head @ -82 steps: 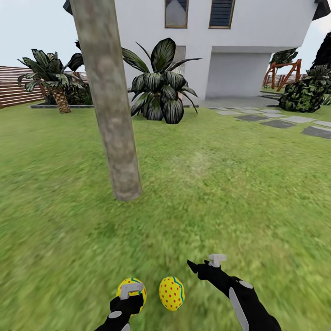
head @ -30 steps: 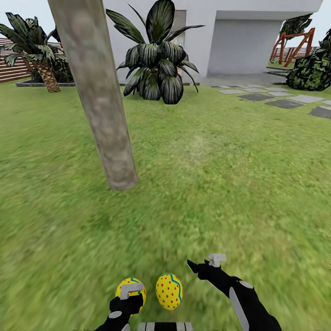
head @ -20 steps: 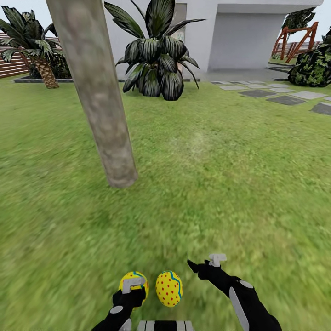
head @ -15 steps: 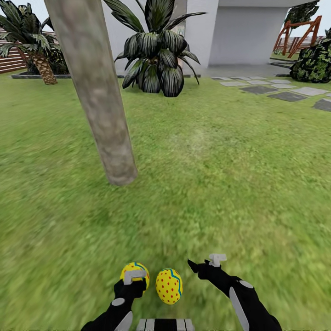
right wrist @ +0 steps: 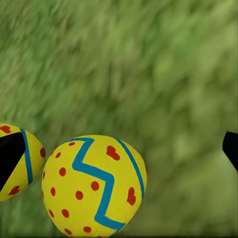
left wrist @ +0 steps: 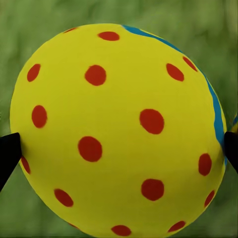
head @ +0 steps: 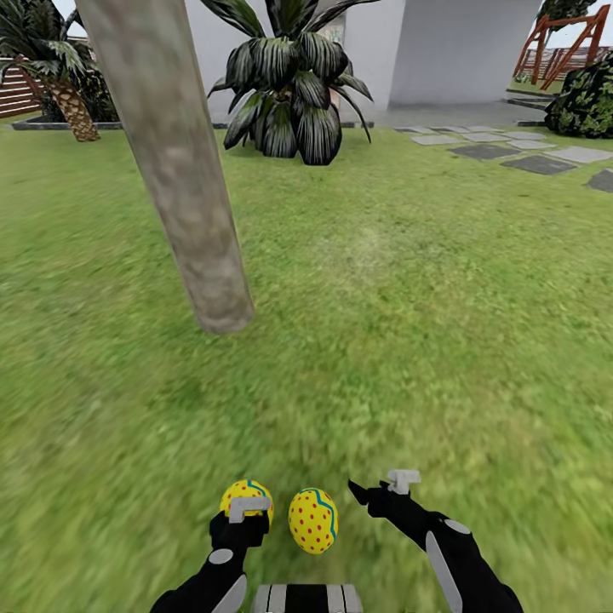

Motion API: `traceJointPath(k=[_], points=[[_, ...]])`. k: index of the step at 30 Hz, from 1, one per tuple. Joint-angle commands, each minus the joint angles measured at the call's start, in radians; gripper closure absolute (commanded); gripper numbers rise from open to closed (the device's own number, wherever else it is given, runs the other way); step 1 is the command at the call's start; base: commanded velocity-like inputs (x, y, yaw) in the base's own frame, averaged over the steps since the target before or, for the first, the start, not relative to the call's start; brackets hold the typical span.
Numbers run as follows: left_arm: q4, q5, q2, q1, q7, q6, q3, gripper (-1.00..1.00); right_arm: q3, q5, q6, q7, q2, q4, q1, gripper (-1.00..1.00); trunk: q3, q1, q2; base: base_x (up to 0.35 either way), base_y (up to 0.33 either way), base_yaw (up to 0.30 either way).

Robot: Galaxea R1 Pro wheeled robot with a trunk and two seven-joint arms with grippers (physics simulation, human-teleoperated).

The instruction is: Take the three Easter eggs out of the wicker basket on the lawn in the garden, then place them on the lawn next to a single tree (choose any tree) so that all three eggs are next to the same tree and none are left in the basket.

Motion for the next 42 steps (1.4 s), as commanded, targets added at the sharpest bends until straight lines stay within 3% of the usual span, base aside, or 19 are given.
traceJointPath(k=[1, 8, 29, 32, 37, 42], points=[[-0.001, 0.004, 0.001, -0.001, 0.009, 0.003, -0.005, 1.00, -0.005, -0.008, 0.009, 0.005, 0.001, -0.001, 0.000, -1.00, -0.001, 0.000, 0.000, 0.000, 0.000, 0.000], [0.000, 0.003, -0.001, 0.000, 0.011, 0.003, -0.005, 1.00, -0.006, -0.014, 0.009, 0.006, 0.001, -0.003, 0.000, -1.00, -0.016, 0.002, -0.001, 0.000, 0.000, 0.000], [-0.001, 0.003, -0.001, 0.000, 0.012, 0.003, -0.004, 1.00, -0.007, -0.014, 0.009, 0.006, 0.000, -0.003, 0.000, -1.00, -0.028, 0.003, -0.002, 0.000, 0.000, 0.000], [0.000, 0.003, -0.001, -0.001, 0.012, 0.003, -0.004, 1.00, -0.007, -0.015, 0.009, 0.006, -0.002, -0.003, 0.000, -1.00, -0.040, 0.004, -0.003, 0.000, 0.000, 0.000], [-0.004, 0.003, -0.001, -0.001, 0.012, 0.003, -0.004, 1.00, -0.006, -0.016, 0.009, 0.006, -0.005, -0.003, 0.000, -1.00, -0.040, 0.004, -0.003, 0.000, 0.000, 0.000], [-0.004, 0.003, -0.001, -0.001, 0.012, 0.003, -0.004, 1.00, -0.006, -0.016, 0.009, 0.006, -0.005, -0.003, 0.000, -1.00, -0.059, 0.007, -0.004, 0.000, 0.000, 0.000]])
